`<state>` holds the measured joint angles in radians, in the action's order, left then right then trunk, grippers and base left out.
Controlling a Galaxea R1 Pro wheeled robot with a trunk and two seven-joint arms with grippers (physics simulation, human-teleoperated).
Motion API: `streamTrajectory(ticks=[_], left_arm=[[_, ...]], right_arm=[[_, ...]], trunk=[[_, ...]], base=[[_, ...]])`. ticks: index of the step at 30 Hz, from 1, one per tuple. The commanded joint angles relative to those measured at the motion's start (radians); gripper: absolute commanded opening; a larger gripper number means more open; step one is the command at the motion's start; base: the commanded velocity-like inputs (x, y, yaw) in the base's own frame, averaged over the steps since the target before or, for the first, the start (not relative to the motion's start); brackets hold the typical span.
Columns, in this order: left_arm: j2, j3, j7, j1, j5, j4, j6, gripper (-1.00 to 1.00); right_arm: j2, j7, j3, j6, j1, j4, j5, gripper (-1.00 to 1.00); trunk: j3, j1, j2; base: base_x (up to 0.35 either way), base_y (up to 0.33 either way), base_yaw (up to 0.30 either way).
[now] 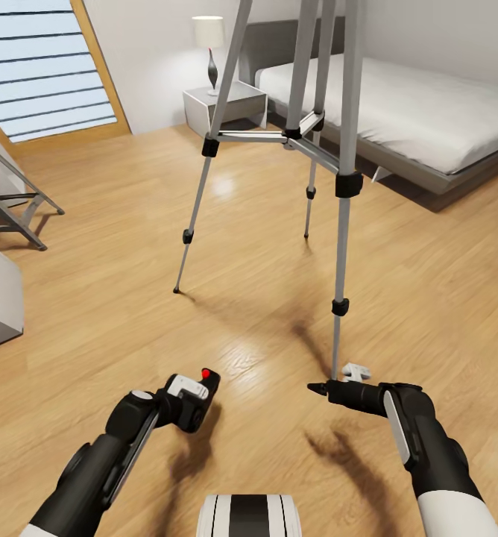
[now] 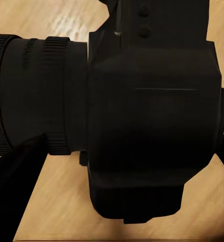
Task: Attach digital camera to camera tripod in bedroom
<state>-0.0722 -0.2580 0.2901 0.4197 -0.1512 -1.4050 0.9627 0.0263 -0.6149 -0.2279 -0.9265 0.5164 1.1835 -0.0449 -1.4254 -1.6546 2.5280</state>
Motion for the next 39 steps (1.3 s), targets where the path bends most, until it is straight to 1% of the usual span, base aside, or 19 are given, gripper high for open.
streamTrajectory(ticks=[1, 7, 12, 20, 21, 22, 24, 25, 26, 31, 37, 39], left_arm=[[0.000, -0.002, 0.008, 0.001, -0.010, -0.018, 0.023, -1.00], [0.005, -0.002, 0.009, 0.001, -0.009, -0.053, 0.053, -1.00], [0.019, 0.001, 0.009, 0.001, -0.008, -0.060, 0.057, -1.00], [0.033, 0.004, 0.009, 0.001, -0.006, -0.056, 0.059, -1.00], [0.042, 0.004, 0.009, 0.001, -0.001, -0.055, 0.059, -1.00], [0.057, 0.005, 0.009, 0.001, 0.008, -0.055, 0.059, -1.00], [0.074, 0.006, 0.008, 0.001, 0.021, -0.055, 0.059, -1.00], [0.105, 0.008, 0.008, 0.001, 0.074, -0.045, 0.056, -1.00], [0.110, 0.009, 0.008, 0.001, 0.091, -0.038, 0.054, -1.00], [0.116, 0.010, 0.007, 0.001, 0.136, -0.039, 0.052, -1.00], [0.120, 0.011, 0.007, 0.001, 0.153, -0.040, 0.055, -1.00], [0.128, 0.011, 0.007, 0.001, 0.157, -0.039, 0.056, -1.00]], right_arm=[[0.000, -0.006, -0.001, -0.004, 0.001, 0.001, -0.005, 1.00], [0.001, -0.007, -0.002, -0.005, 0.001, 0.001, -0.004, 1.00], [0.003, -0.008, -0.002, -0.006, 0.001, 0.001, -0.003, 1.00], [0.003, -0.008, -0.002, -0.007, 0.001, 0.001, -0.003, 1.00], [0.003, -0.008, -0.002, -0.007, 0.001, 0.001, -0.003, 1.00], [0.003, -0.007, -0.002, -0.008, 0.001, 0.001, -0.003, 1.00], [0.003, -0.007, -0.002, -0.008, 0.001, 0.001, -0.003, 1.00], [0.003, -0.007, -0.002, -0.008, 0.001, 0.001, -0.004, 1.00], [0.003, -0.006, -0.002, -0.008, 0.001, 0.001, -0.004, 1.00], [0.003, -0.007, -0.002, -0.007, 0.001, 0.002, -0.003, 1.00], [0.003, -0.007, -0.002, -0.006, 0.001, 0.002, -0.005, 1.00], [0.003, -0.007, -0.001, -0.006, 0.001, 0.002, -0.005, 1.00]], trunk=[[-0.001, 0.000, 0.000], [-0.001, 0.000, 0.000], [-0.001, 0.000, 0.000], [-0.001, 0.000, 0.000], [-0.001, 0.000, 0.000], [-0.001, 0.000, 0.000], [-0.001, 0.000, 0.000], [-0.001, 0.000, 0.000], [-0.001, 0.000, 0.000], [-0.001, 0.000, 0.000], [-0.001, 0.000, 0.000], [-0.001, 0.000, 0.000]], base=[[0.000, 0.000, 0.000], [0.000, 0.000, 0.000], [0.000, 0.000, 0.000], [0.000, 0.000, 0.000], [0.000, 0.000, 0.000], [0.000, 0.000, 0.000], [0.000, 0.000, 0.000], [0.000, 0.000, 0.000], [0.000, 0.000, 0.000], [0.000, 0.000, 0.000], [0.000, 0.000, 0.000], [0.000, 0.000, 0.000]])
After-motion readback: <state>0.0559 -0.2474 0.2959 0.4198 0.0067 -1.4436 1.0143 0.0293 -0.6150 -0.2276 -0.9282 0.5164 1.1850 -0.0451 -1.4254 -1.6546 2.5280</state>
